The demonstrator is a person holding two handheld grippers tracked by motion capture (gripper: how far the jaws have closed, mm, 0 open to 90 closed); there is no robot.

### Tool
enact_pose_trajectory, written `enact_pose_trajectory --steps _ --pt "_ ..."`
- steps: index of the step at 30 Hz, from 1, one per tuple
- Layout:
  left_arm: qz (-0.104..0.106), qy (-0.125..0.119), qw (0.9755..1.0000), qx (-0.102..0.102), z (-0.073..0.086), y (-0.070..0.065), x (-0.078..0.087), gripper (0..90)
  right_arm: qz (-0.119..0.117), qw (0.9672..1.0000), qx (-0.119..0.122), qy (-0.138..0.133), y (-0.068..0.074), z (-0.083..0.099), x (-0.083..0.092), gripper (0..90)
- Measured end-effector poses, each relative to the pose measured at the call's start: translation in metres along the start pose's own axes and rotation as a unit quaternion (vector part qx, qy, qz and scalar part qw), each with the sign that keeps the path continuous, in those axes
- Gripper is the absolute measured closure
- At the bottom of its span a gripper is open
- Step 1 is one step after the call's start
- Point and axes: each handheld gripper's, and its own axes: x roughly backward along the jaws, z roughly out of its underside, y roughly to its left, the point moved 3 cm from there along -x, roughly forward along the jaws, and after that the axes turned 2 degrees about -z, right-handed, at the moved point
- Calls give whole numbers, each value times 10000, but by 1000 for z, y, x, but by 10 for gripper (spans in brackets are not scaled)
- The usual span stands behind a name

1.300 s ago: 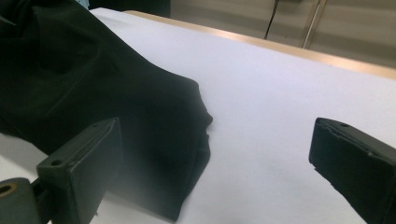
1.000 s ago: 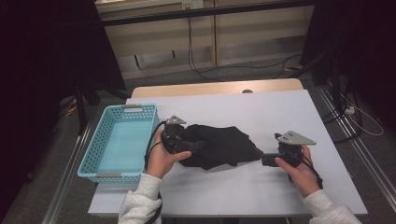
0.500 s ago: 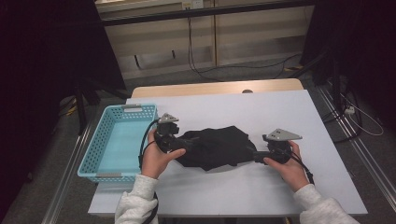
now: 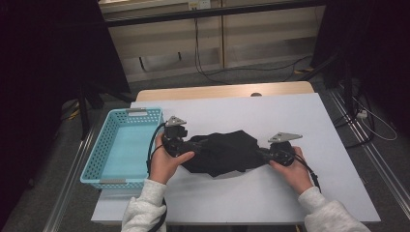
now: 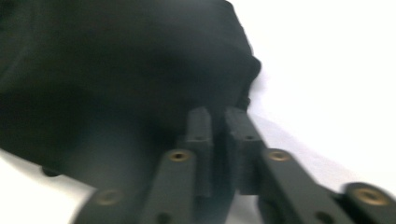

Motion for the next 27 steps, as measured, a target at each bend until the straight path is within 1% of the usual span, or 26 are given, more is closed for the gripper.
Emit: enact_pose_trajectory --steps 1,2,3,5,7,8,10,11,12,13,14,16,17,18,20,21,23,24,26,27 --pt "-16 12 10000 -12 0 0 -1 87 -102 9999 -21 1 0 0 0 895" --pt "-11 27 10000 -70 0 0 -1 85 -126 9999 -24 -23 1 0 0 900" --pt "20 12 10000 -86 0 0 -1 86 -210 9998 -35 -46 2 0 1 900" --pt "18 -10 10000 -77 -1 -1 0 86 -390 9990 -155 -148 5 -1 3 900" --pt "6 -74 9999 -127 -3 -2 1 89 -520 9983 -105 -245 10 -3 6 900" --pt "8 -83 9999 -109 -3 -3 1 89 -661 9972 -97 -342 14 -4 8 900" --pt "12 -145 9999 -71 -4 -4 -1 92 -871 9952 -123 -426 21 -6 11 900" --pt "-4 -173 9998 -72 -4 -4 -1 93 -1078 9927 -174 -517 27 -7 13 900" --pt "-15 -207 9997 -86 -5 -5 -3 94 -1141 9920 -149 -526 30 -7 13 900" --pt "7 -221 9997 -93 -6 -5 -4 95 -1193 9914 -87 -534 35 -7 14 900" --pt "-10 -234 9997 -82 -6 -6 -5 98 -1315 9898 -40 -551 41 -7 15 900" --pt "75 -210 9997 -135 -7 -8 -7 117 -1528 9863 130 -606 51 -6 16 900" --pt "44 -243 9995 -194 -7 -9 -9 131 -1609 9852 188 -555 57 -4 16 900" --pt "19 -248 9994 -259 -7 -11 -10 132 -1663 9844 329 -473 63 -3 14 900" --pt "74 -244 9993 -290 -7 -14 -14 153 -1766 9825 456 -388 72 0 13 900" --pt "107 -225 9991 -341 -6 -16 -17 172 -1792 9820 490 -338 75 2 11 900" --pt "153 -204 9987 -437 -5 -21 -22 198 -1891 9799 602 -201 82 7 9 900" --pt "220 -173 9985 -474 -5 -24 -25 209 -1881 9798 671 -123 85 9 8 900" --pt "326 -162 9981 -505 -4 -30 -29 260 -1977 9774 743 -48 88 10 7 900" --pt "356 -129 9977 -559 -3 -33 -32 267 -1919 9780 821 -53 89 10 6 900"
